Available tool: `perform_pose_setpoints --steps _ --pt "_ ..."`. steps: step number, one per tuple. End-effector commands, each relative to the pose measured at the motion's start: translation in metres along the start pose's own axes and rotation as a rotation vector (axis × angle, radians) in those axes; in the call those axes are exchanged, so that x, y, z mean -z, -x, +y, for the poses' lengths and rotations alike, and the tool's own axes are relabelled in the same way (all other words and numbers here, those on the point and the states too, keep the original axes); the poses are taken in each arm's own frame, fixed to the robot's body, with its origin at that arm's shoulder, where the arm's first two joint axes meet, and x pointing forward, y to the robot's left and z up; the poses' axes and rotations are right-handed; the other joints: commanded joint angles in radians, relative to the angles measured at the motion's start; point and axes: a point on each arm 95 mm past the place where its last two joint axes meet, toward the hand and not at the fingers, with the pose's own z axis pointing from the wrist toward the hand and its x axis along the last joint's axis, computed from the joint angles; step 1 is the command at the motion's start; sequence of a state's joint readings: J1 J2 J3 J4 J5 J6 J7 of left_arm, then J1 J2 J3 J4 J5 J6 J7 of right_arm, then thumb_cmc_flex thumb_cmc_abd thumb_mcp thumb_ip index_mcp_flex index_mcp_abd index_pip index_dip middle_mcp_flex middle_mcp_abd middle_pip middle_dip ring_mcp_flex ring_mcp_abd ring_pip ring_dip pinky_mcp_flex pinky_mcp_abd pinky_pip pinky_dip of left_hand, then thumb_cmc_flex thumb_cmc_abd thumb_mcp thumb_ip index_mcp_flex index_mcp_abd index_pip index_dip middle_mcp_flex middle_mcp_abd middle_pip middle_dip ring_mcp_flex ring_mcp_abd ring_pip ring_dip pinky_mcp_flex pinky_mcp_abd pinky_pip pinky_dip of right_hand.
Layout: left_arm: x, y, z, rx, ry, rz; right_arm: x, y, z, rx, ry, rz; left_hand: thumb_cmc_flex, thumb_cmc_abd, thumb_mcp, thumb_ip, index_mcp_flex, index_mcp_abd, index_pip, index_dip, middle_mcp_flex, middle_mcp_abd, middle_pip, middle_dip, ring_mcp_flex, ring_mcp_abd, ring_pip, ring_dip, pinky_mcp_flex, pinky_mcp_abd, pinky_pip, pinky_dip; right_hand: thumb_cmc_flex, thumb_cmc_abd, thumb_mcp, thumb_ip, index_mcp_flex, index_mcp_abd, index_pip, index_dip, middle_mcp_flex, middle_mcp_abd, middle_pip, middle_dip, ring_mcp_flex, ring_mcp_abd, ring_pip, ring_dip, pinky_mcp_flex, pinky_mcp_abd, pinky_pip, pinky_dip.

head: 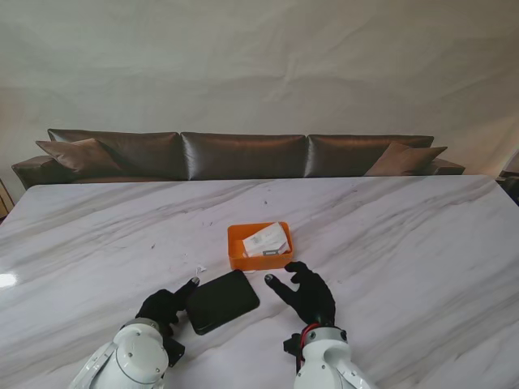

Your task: Refill a tissue box and feed the first sheet

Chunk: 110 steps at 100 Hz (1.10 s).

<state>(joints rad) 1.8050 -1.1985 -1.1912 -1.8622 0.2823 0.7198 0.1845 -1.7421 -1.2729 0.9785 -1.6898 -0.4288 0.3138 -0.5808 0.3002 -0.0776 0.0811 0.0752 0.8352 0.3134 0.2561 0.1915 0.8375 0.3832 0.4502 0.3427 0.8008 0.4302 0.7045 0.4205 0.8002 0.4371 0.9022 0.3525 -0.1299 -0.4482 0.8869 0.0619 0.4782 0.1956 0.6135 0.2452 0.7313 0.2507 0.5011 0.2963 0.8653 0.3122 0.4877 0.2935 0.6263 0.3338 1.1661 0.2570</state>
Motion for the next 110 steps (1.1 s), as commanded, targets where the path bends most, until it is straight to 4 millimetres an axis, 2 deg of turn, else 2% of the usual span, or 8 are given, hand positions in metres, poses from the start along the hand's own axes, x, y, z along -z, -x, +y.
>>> perform_pose_setpoints --steps 1,31,70,90,110 --pt "0.0 -0.005 0.008 0.012 0.041 0.013 0.003 0.002 -0.003 -0.007 -0.014 -0.007 0.012 0.039 -0.041 0.007 0.02 0.005 -0.002 -0.009 0.006 0.037 0.011 -0.002 0.001 0.076 -0.002 -0.006 0.028 0.002 0.378 -0.02 -0.002 -0.006 -0.007 -0.005 0.011 0.016 -0.003 -0.015 0.032 0.025 -0.002 -0.013 -0.012 -0.005 -0.011 -0.008 -0.007 0.007 0.008 -0.008" --pt "-0.008 -0.015 0.016 0.001 0.089 0.04 0.002 0.007 -0.004 -0.037 -0.024 -0.031 0.009 0.049 -0.042 0.005 0.008 -0.009 -0.001 -0.007 -0.005 0.017 0.004 -0.005 -0.023 0.065 -0.014 -0.008 -0.017 0.007 0.378 -0.018 0.005 -0.008 -0.007 -0.007 0.015 0.026 -0.004 -0.019 0.036 0.041 -0.002 -0.013 -0.016 -0.003 -0.017 -0.01 -0.009 0.01 0.003 -0.012" --pt "-0.014 -0.014 0.015 -0.014 0.087 0.037 -0.02 0.011 -0.017 -0.093 -0.08 -0.013 0.007 0.05 -0.042 0.005 0.006 -0.012 0.006 -0.003 -0.002 0.007 0.003 -0.006 -0.023 0.061 -0.017 -0.008 -0.021 0.006 0.378 -0.011 0.017 -0.015 -0.006 -0.007 0.024 0.017 0.003 -0.018 0.055 0.017 0.012 -0.008 -0.017 -0.014 -0.018 -0.01 -0.013 0.001 0.001 -0.013" --pt "-0.017 -0.014 0.015 -0.016 0.096 0.034 -0.025 0.014 -0.03 -0.144 -0.112 -0.017 0.008 0.05 -0.041 0.005 0.007 -0.012 0.009 -0.001 -0.001 0.006 0.003 -0.005 -0.023 0.06 -0.018 -0.008 -0.021 0.006 0.377 -0.009 0.025 -0.019 -0.007 -0.008 0.029 0.01 0.008 -0.016 0.08 -0.009 0.032 0.002 -0.024 -0.014 -0.016 -0.008 -0.018 -0.002 -0.001 -0.013" --pt "-0.021 -0.016 0.016 -0.021 0.106 0.039 -0.025 0.014 -0.039 -0.173 -0.131 -0.008 0.008 0.05 -0.041 0.005 0.007 -0.013 0.011 -0.001 -0.001 0.005 0.003 -0.005 -0.023 0.057 -0.019 -0.008 -0.022 0.005 0.376 -0.007 0.034 -0.019 -0.01 -0.009 0.033 0.009 0.011 -0.015 0.092 -0.014 0.046 0.017 -0.025 -0.017 -0.014 -0.007 -0.02 -0.007 -0.002 -0.013"
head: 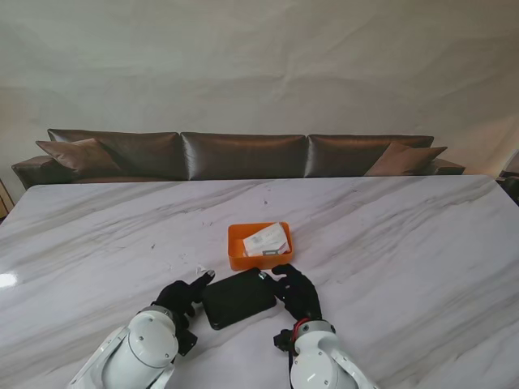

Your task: Refill a tissue box and feed the first sheet

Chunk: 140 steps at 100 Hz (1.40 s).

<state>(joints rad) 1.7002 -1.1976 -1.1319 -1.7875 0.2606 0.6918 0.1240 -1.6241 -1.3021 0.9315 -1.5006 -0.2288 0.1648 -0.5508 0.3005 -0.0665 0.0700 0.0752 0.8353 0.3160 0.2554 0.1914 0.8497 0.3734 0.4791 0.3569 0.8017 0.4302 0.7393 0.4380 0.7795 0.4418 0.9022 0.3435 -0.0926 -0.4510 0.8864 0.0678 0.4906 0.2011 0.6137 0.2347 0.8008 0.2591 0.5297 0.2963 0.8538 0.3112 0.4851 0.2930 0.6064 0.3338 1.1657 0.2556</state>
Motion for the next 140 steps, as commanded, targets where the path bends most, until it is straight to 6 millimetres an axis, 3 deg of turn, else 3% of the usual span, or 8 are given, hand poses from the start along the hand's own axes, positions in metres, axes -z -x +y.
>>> perform_pose_setpoints --steps 1,37,67,109,140 --pt "-0.002 0.005 0.007 -0.003 0.034 -0.013 0.002 -0.001 -0.007 -0.01 -0.026 0.003 0.008 0.04 -0.029 0.005 0.006 -0.016 0.011 -0.001 -0.013 0.013 -0.026 -0.02 -0.024 0.057 -0.054 -0.026 -0.002 0.0 0.375 0.002 -0.003 -0.016 -0.01 -0.015 0.021 0.004 0.011 -0.004 0.025 -0.023 0.019 0.018 -0.014 -0.015 -0.011 -0.006 0.0 -0.007 -0.002 -0.012" --pt "-0.009 -0.001 0.009 -0.016 0.065 0.011 0.018 -0.009 -0.02 -0.06 -0.073 0.05 0.008 0.04 -0.03 0.004 0.008 -0.016 0.013 0.0 -0.012 0.013 -0.026 -0.019 -0.023 0.058 -0.054 -0.026 -0.007 0.001 0.374 0.007 0.013 -0.01 -0.018 -0.016 0.025 0.009 0.012 -0.004 0.036 -0.024 0.028 0.037 -0.008 -0.013 -0.007 -0.004 0.001 -0.007 0.002 -0.009" --pt "-0.014 -0.011 0.015 -0.017 0.115 0.05 0.034 -0.008 -0.017 -0.036 -0.078 0.044 0.009 0.04 -0.03 0.004 0.009 -0.015 0.014 0.0 -0.01 0.012 -0.026 -0.02 -0.021 0.057 -0.053 -0.026 -0.007 0.0 0.378 0.012 0.017 -0.004 -0.025 -0.016 0.026 0.01 0.009 -0.005 0.038 -0.024 0.024 0.043 -0.008 -0.011 -0.005 -0.004 0.002 -0.006 0.002 -0.008" --pt "-0.022 -0.035 0.035 -0.035 0.21 0.108 0.03 0.0 -0.002 -0.02 -0.031 0.0 0.011 0.041 -0.029 0.003 0.008 -0.019 0.013 0.0 -0.008 0.011 -0.022 -0.018 -0.017 0.056 -0.05 -0.025 -0.004 -0.002 0.379 0.015 0.019 -0.004 -0.027 -0.015 0.027 0.006 0.008 -0.005 0.036 -0.026 0.02 0.047 -0.011 -0.009 -0.006 -0.004 0.002 -0.006 0.001 -0.008" --pt "-0.026 -0.033 0.036 -0.024 0.207 0.089 0.017 0.005 0.007 -0.029 0.031 -0.029 0.01 0.041 -0.029 0.002 -0.013 -0.055 0.008 -0.001 -0.011 0.02 -0.023 -0.018 -0.012 0.063 -0.047 -0.024 0.012 0.0 0.378 0.01 0.014 -0.014 -0.023 -0.015 0.022 -0.004 0.003 -0.004 -0.015 -0.028 -0.005 0.035 -0.023 -0.003 -0.007 -0.004 0.001 -0.002 -0.001 -0.008"
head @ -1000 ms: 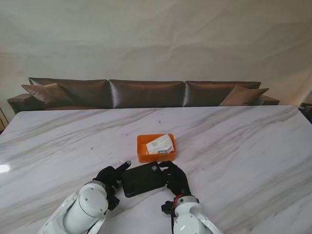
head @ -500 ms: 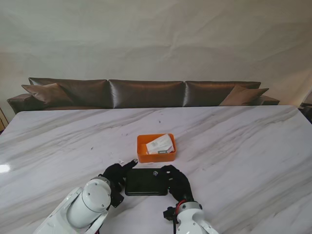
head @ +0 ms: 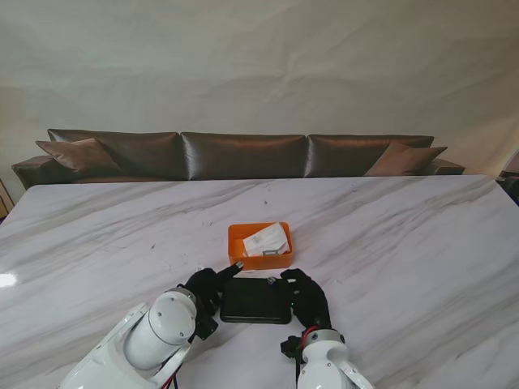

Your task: Refill a tissue box and feed the first sheet

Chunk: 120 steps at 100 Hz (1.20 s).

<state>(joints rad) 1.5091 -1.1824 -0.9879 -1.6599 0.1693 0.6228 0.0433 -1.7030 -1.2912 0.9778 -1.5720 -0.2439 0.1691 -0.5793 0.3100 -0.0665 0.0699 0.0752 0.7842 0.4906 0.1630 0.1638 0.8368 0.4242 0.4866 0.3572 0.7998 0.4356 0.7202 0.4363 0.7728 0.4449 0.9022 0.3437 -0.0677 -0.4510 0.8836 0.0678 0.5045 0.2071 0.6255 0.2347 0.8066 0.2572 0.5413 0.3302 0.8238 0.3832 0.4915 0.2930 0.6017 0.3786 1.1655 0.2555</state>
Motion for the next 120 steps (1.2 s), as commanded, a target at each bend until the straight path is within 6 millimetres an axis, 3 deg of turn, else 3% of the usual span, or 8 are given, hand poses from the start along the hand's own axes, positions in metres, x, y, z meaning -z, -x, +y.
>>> perform_pose_setpoints --steps 1,11,25,29,43,59,91,120 --pt "0.001 0.006 0.019 0.019 0.058 -0.021 -0.001 0.0 -0.005 -0.013 -0.017 -0.011 0.0 0.041 -0.029 0.002 0.036 -0.233 0.1 0.027 0.002 -0.031 -0.03 -0.018 -0.009 0.059 -0.028 -0.022 0.019 -0.003 0.378 0.01 -0.012 -0.013 -0.02 -0.015 0.007 -0.012 -0.009 -0.004 -0.024 -0.026 -0.017 0.001 0.007 -0.075 -0.014 -0.004 0.006 -0.047 -0.001 -0.008" --pt "0.001 0.011 0.015 0.019 0.034 -0.042 -0.003 -0.002 -0.003 -0.012 -0.007 -0.005 0.005 0.037 -0.028 0.002 0.013 -0.33 0.11 0.034 -0.011 -0.028 -0.037 -0.021 0.0 0.063 -0.023 -0.021 0.035 0.0 0.383 0.007 -0.029 -0.017 -0.011 -0.013 0.002 -0.037 -0.013 -0.004 -0.077 -0.017 -0.036 -0.014 0.014 -0.054 0.001 0.003 0.027 -0.032 0.01 -0.005" --pt "-0.002 0.017 0.008 0.032 -0.002 -0.062 -0.003 -0.003 -0.002 0.004 0.0 -0.013 0.015 0.03 -0.028 -0.004 -0.009 -0.361 0.12 0.041 -0.025 -0.02 -0.04 -0.021 0.009 0.07 -0.019 -0.021 0.052 0.004 0.384 -0.001 -0.054 -0.006 -0.004 -0.01 -0.029 -0.02 -0.025 -0.007 -0.147 0.015 -0.047 -0.028 0.028 -0.027 0.025 0.012 0.068 -0.014 0.025 -0.006" --pt "-0.002 0.019 0.006 0.036 -0.012 -0.064 -0.003 -0.003 -0.001 0.008 0.003 -0.019 0.016 0.03 -0.029 -0.006 -0.014 -0.364 0.118 0.041 -0.027 -0.019 -0.04 -0.021 0.013 0.068 -0.017 -0.021 0.058 0.004 0.386 -0.003 -0.059 -0.005 -0.003 -0.008 -0.041 0.01 -0.026 -0.009 -0.165 0.045 -0.048 -0.03 0.034 -0.023 0.03 0.014 0.085 -0.012 0.03 -0.007" --pt "-0.001 0.024 -0.001 0.058 -0.046 -0.063 -0.003 -0.006 0.006 0.005 0.041 -0.047 0.016 0.033 -0.031 -0.009 -0.027 -0.309 0.1 0.032 -0.025 -0.021 -0.034 -0.018 0.016 0.061 -0.018 -0.023 0.062 -0.004 0.385 -0.013 -0.055 -0.02 0.001 0.001 -0.029 0.182 -0.033 -0.035 -0.179 0.183 -0.006 -0.027 0.073 -0.009 0.019 -0.001 0.151 0.016 0.034 -0.045" --pt "-0.002 0.031 -0.01 0.119 -0.058 -0.066 -0.002 -0.012 0.019 -0.006 0.046 -0.107 0.02 0.032 -0.03 -0.007 -0.012 -0.215 0.087 0.024 -0.013 -0.02 -0.028 -0.016 0.02 0.058 -0.019 -0.024 0.061 -0.004 0.387 -0.021 -0.043 -0.033 0.0 -0.001 0.009 0.252 -0.063 -0.062 -0.165 0.246 0.017 -0.024 0.081 0.02 0.019 -0.004 0.177 0.053 0.03 -0.08" --pt "-0.004 0.036 -0.022 0.317 -0.056 -0.136 0.001 -0.026 0.032 -0.103 -0.028 -0.255 0.066 0.026 -0.004 -0.002 0.069 -0.11 0.099 0.024 0.045 -0.012 -0.017 -0.015 0.041 0.067 -0.011 -0.025 0.066 0.001 0.384 -0.032 0.006 -0.046 -0.005 -0.006 0.158 0.263 -0.07 -0.081 -0.038 0.253 -0.008 -0.042 0.055 0.088 0.033 -0.001 0.183 0.12 0.005 -0.169" --pt "-0.013 0.039 -0.022 0.452 0.01 -0.167 -0.001 -0.022 0.031 -0.175 -0.075 -0.344 0.062 0.035 0.002 -0.006 0.065 -0.121 0.096 0.022 0.031 -0.017 -0.033 -0.022 0.002 0.079 -0.019 -0.024 0.03 0.007 0.351 -0.047 0.041 -0.031 -0.022 -0.002 0.178 0.254 -0.087 -0.082 -0.016 0.245 -0.037 -0.054 0.028 0.094 0.046 0.009 0.166 0.125 -0.011 -0.191"
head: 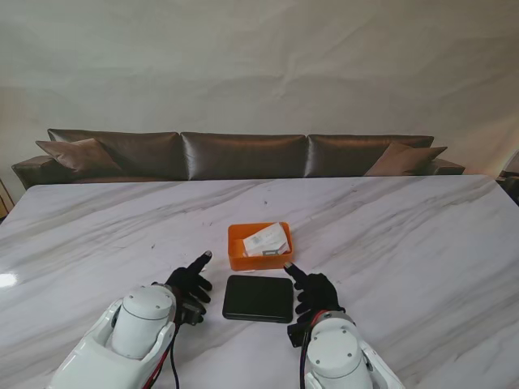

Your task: Refill a tissue box and feed the first sheet

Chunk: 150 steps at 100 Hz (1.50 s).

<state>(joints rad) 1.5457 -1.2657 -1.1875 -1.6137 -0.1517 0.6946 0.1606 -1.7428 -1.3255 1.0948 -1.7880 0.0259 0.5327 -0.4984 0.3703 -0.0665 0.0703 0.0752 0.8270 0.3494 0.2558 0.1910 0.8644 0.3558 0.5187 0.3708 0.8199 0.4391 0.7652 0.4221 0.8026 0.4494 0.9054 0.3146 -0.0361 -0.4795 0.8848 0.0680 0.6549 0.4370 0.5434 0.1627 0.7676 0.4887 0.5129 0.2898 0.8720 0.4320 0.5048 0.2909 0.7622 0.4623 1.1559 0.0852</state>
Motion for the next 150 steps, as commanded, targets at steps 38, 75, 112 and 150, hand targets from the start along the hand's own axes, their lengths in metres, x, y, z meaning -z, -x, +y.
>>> perform_pose_setpoints --steps 38,75,112,150 --pt "-0.018 0.008 0.016 0.065 0.083 -0.014 -0.011 0.006 0.005 0.02 -0.057 -0.124 -0.006 0.041 0.006 -0.005 0.02 0.011 0.014 0.001 0.0 0.041 -0.071 -0.038 -0.034 0.071 -0.07 -0.009 -0.027 0.006 0.34 -0.006 0.055 0.006 -0.047 0.011 -0.014 0.05 -0.039 -0.013 -0.004 0.014 -0.003 -0.007 -0.044 0.033 0.031 0.015 -0.018 0.013 -0.02 -0.034" --pt "-0.029 0.007 0.022 0.039 0.128 -0.026 -0.029 0.006 0.007 -0.055 -0.079 -0.174 -0.008 0.047 0.01 -0.002 0.015 0.003 0.017 0.003 -0.012 0.037 -0.072 -0.038 -0.049 0.066 -0.078 -0.009 -0.06 0.013 0.337 0.014 0.095 0.0 -0.061 0.016 -0.005 0.08 -0.028 -0.017 0.033 0.006 0.002 -0.007 -0.012 0.026 0.029 0.012 0.006 0.02 -0.038 -0.055" --pt "-0.043 0.007 0.025 0.033 0.142 -0.031 -0.043 0.001 0.002 -0.074 -0.144 -0.187 -0.01 0.05 0.012 -0.001 -0.001 -0.007 0.013 0.002 -0.028 0.029 -0.076 -0.039 -0.068 0.06 -0.088 -0.011 -0.091 0.009 0.328 0.029 0.104 0.014 -0.074 0.02 -0.012 0.08 -0.035 -0.024 0.03 0.006 0.002 -0.006 -0.01 0.024 0.024 0.009 0.009 0.018 -0.039 -0.073" --pt "-0.048 0.008 0.026 -0.025 0.115 -0.037 -0.048 0.002 0.003 -0.084 -0.164 -0.188 -0.009 0.05 0.016 0.001 -0.002 -0.017 0.014 0.003 -0.03 0.029 -0.071 -0.036 -0.066 0.062 -0.085 -0.008 -0.091 0.01 0.333 0.055 0.107 0.02 -0.081 0.025 -0.032 0.078 -0.038 -0.028 0.008 0.019 0.005 -0.003 -0.022 0.03 0.037 0.016 0.012 0.012 -0.033 -0.084"
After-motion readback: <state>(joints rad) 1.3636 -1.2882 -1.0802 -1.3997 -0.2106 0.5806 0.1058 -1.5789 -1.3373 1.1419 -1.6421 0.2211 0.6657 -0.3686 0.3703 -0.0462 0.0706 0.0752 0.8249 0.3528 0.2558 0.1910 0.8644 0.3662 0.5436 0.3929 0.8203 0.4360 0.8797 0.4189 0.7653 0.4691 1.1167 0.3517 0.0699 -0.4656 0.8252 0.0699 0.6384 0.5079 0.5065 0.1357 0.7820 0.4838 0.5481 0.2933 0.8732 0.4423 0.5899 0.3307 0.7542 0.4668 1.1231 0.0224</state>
